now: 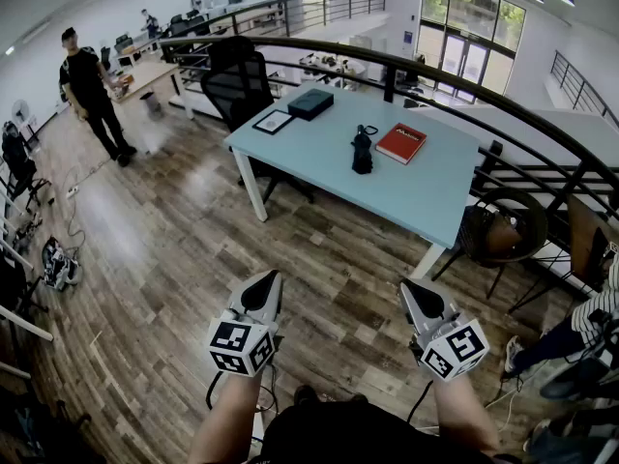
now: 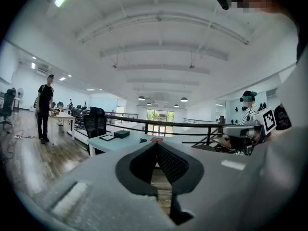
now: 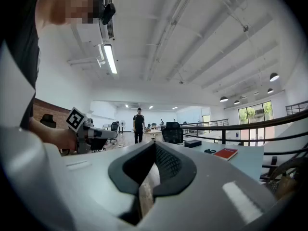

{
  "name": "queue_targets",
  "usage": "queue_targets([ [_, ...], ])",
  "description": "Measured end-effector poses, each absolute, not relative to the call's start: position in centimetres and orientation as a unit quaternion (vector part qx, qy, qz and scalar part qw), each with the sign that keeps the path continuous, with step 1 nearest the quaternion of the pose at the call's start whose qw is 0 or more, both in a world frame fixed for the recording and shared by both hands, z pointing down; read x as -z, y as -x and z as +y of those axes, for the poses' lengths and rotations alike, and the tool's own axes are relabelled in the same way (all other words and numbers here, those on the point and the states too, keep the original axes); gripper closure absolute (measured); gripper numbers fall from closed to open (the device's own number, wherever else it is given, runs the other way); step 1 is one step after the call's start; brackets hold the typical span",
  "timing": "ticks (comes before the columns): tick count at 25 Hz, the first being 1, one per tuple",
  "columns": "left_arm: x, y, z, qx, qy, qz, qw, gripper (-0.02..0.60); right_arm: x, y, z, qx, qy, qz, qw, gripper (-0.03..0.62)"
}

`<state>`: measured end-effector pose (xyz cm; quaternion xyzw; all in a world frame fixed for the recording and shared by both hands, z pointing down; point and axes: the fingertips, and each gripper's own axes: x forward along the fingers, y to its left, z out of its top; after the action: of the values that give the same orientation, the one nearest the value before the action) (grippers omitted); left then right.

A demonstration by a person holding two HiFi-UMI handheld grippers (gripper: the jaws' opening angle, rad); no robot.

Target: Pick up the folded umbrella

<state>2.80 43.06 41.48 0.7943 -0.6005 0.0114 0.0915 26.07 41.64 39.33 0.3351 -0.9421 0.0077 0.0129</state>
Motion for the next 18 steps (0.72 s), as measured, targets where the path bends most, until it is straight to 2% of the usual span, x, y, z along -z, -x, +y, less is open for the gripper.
queue_targets([
  [11, -41.4, 0.1, 43.5, -0.019, -0.796, -0.600, 0.077, 0.575, -41.2, -23.0, 41.7, -0.026, -0.326, -0.945, 0.029, 0.597],
  [18, -41.5, 3.8, 45.4, -0.078, -0.792, -0.605, 0.009, 0.575, -42.7, -20.3, 41.2, -0.051, -0.352, -0.933, 0.047, 0.595],
])
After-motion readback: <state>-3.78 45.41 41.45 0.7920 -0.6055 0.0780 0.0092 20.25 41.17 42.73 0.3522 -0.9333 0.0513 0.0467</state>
